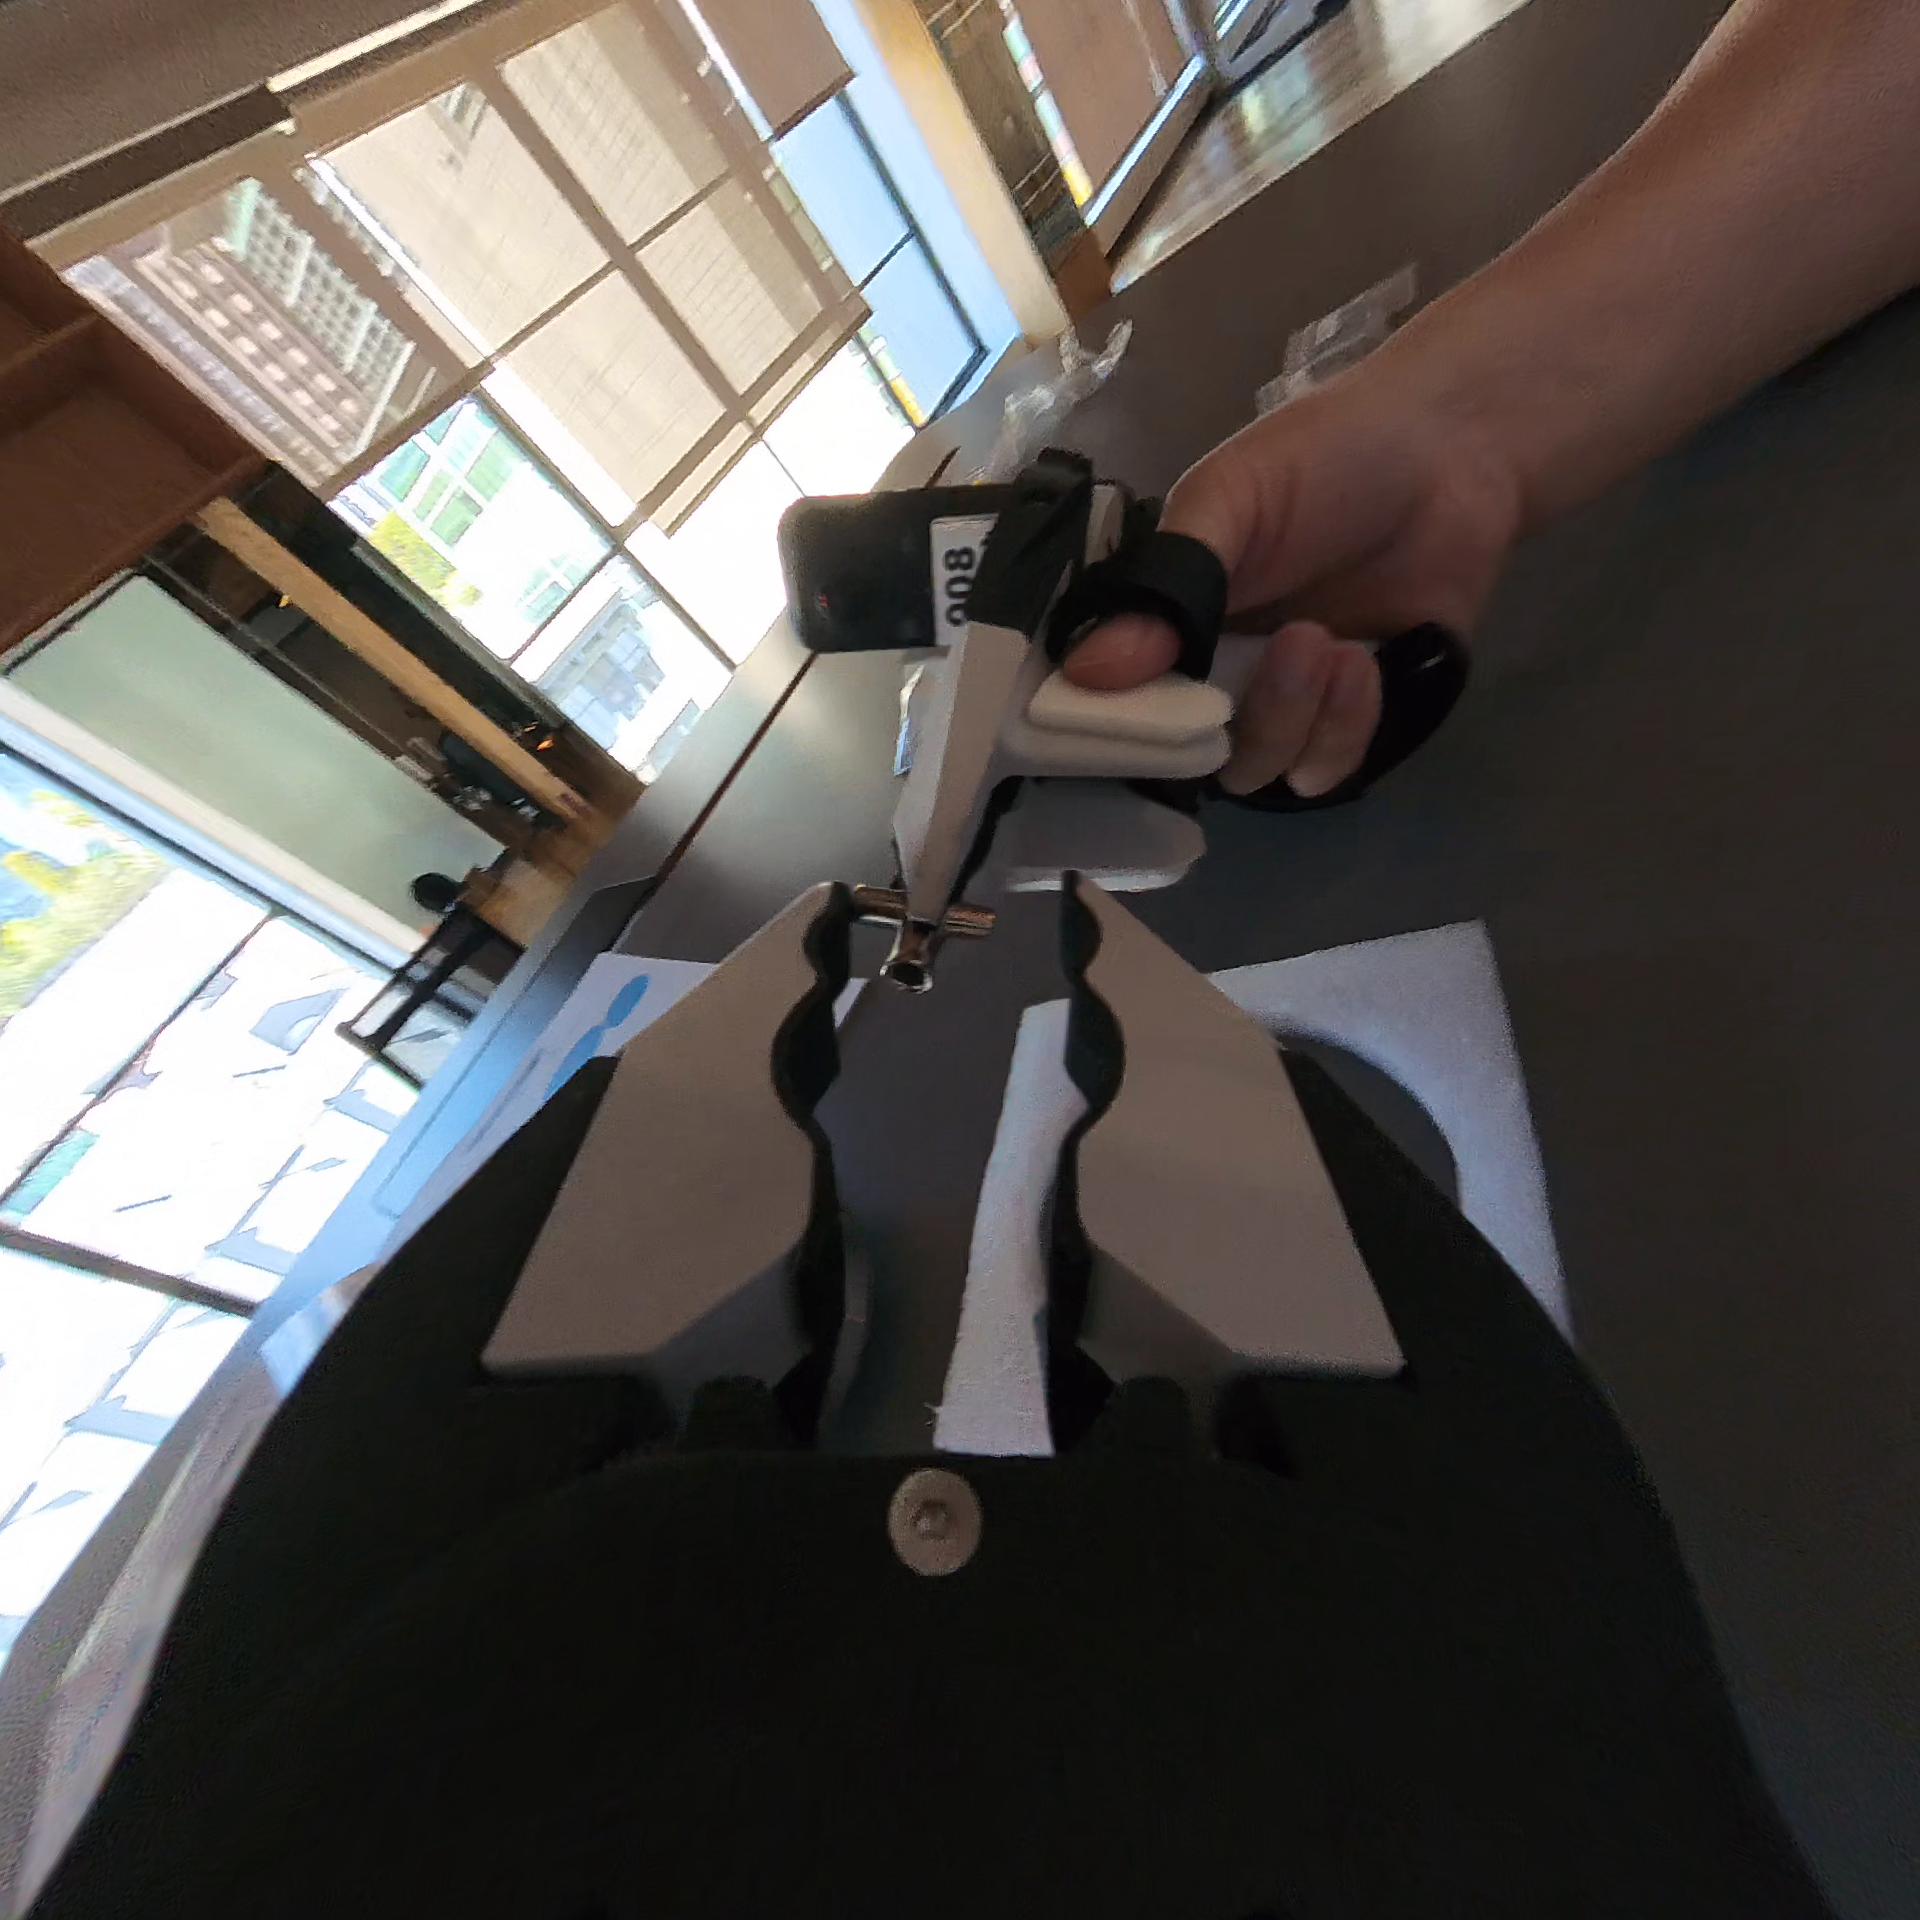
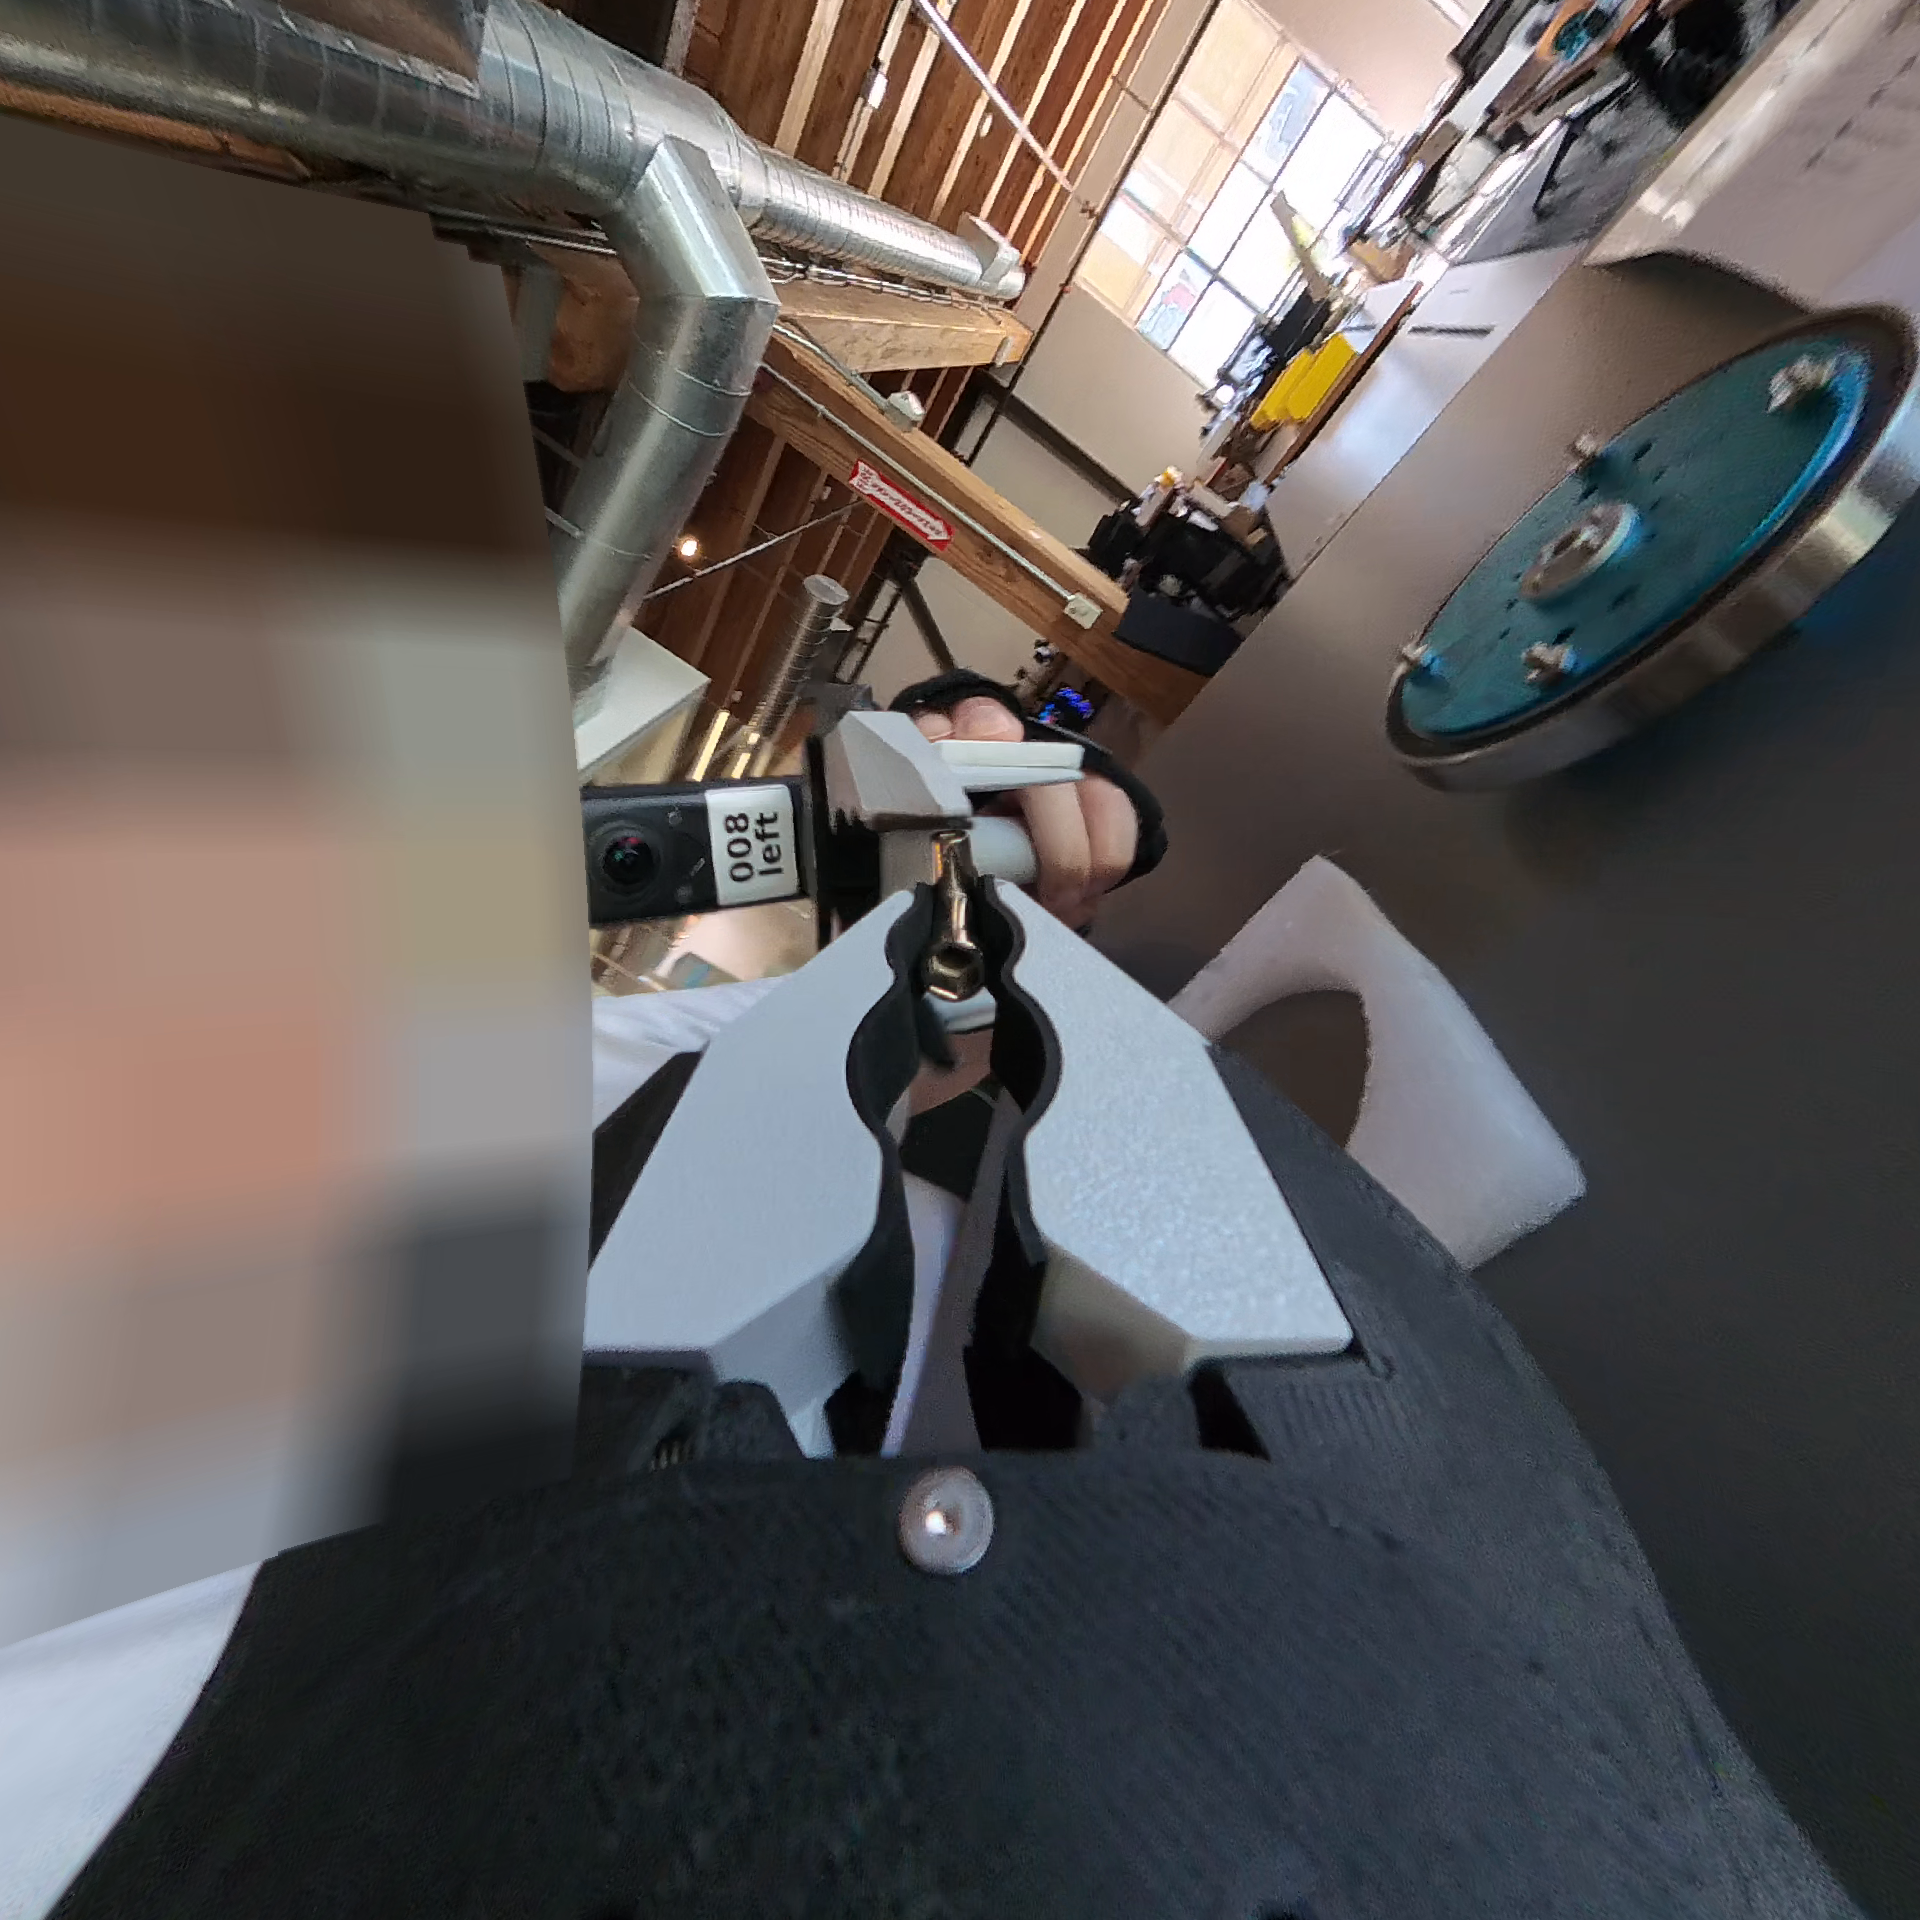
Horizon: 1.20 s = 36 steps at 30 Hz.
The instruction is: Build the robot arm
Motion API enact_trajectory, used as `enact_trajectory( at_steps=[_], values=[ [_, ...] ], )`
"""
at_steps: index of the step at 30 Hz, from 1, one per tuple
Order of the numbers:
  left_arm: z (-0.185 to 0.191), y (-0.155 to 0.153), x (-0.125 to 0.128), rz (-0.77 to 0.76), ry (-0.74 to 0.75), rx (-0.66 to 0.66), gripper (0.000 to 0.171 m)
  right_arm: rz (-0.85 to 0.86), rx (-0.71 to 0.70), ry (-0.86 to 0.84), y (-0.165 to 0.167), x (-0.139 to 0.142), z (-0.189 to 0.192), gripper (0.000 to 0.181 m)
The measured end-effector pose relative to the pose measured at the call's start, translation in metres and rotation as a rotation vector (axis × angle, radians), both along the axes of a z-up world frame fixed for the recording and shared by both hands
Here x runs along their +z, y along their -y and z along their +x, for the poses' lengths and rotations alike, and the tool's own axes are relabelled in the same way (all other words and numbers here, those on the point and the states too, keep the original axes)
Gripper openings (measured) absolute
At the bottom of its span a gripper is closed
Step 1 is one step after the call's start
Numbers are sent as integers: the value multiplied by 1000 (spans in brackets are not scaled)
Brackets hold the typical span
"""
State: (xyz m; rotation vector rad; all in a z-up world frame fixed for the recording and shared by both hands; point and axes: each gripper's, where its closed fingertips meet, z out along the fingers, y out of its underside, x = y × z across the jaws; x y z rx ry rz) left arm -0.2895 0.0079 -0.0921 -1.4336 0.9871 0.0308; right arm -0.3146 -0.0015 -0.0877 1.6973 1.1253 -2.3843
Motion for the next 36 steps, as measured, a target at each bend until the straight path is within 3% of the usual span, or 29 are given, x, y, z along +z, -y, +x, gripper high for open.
enact_trajectory(
  at_steps=[2, 4, 5, 8, 10, 15, 18, 23, 36],
  values=[
    [-4, 5, 8, -24, 68, -39, 58, 73, -34, -5, -12, 2, 0, 5],
    [-28, 5, 22, -33, 136, -20, 61, 275, -62, 2, -30, 3, -2, 5],
    [-45, 3, 26, -66, 179, -5, 62, 449, -43, 20, -37, 1, -5, 5],
    [-93, -7, 20, -294, 330, -15, 92, 1141, 33, 72, -67, -7, -25, 6],
    [-116, -14, 2, -442, 382, -22, 105, 1387, 227, 94, -69, -12, -38, 6],
    [-133, -31, -50, -592, 288, 16, 106, 1727, 716, 137, -65, -32, -52, 6],
    [-133, -35, -66, -631, 217, 64, 116, 1832, 891, 137, -60, -41, -58, 6],
    [-132, -40, -67, -611, 197, 78, 110, 1870, 1020, 140, -54, -48, -63, 6],
    [-129, -48, -74, -616, 145, 101, 92, 1879, 1082, 148, -59, -60, -67, 6]
  ],
)
